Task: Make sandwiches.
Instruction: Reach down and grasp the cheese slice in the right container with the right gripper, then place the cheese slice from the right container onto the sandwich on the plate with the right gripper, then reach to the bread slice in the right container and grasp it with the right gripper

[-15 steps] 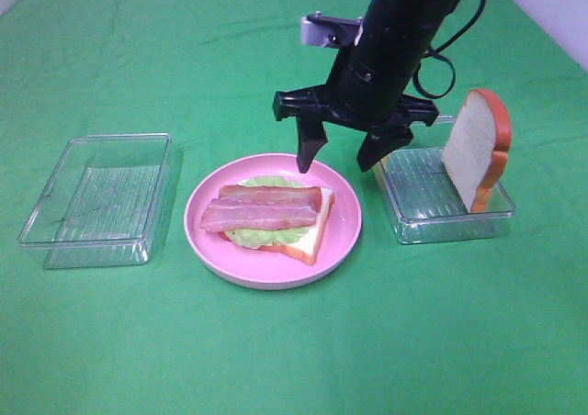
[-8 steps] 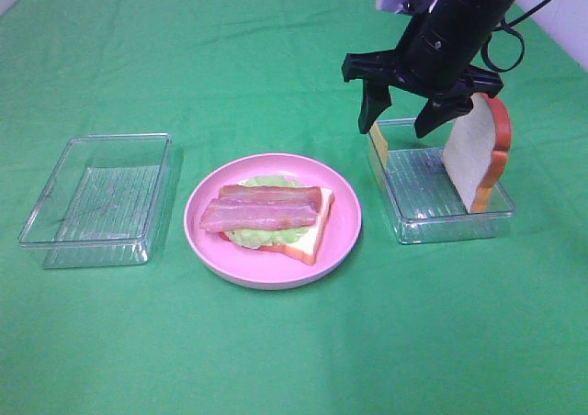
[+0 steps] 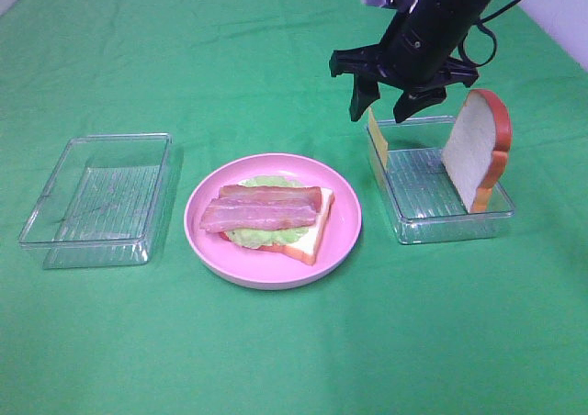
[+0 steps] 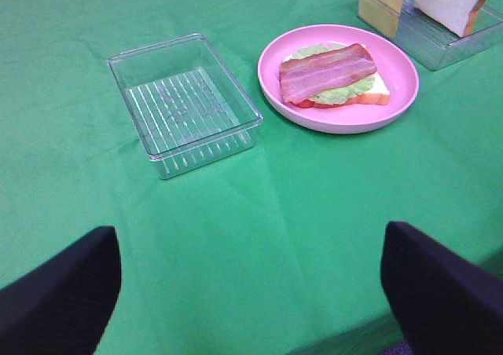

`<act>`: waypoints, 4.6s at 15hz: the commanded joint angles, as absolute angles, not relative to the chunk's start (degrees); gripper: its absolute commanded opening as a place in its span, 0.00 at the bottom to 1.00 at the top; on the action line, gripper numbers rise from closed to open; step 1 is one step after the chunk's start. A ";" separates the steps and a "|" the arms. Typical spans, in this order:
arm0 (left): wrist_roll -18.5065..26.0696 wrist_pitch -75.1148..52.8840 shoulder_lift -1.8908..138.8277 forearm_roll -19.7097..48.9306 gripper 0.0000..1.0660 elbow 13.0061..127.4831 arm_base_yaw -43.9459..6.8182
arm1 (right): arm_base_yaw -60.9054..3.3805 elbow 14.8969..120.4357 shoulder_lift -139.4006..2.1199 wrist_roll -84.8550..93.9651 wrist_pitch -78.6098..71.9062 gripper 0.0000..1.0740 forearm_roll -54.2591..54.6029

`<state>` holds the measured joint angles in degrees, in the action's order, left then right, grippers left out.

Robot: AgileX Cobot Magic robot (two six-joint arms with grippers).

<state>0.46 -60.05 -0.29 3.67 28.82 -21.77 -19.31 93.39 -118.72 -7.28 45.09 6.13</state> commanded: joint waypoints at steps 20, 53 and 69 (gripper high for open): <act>0.52 -59.47 -0.80 4.07 0.80 28.71 -21.83 | -19.19 100.90 -127.20 -6.59 52.60 0.40 2.64; 0.52 -59.47 -0.80 4.07 0.80 28.71 -21.83 | -27.90 92.99 -125.36 6.99 49.90 0.06 29.16; 0.52 -59.47 -0.80 4.07 0.80 28.71 -21.83 | -15.81 102.22 -110.01 -8.59 63.54 0.67 0.40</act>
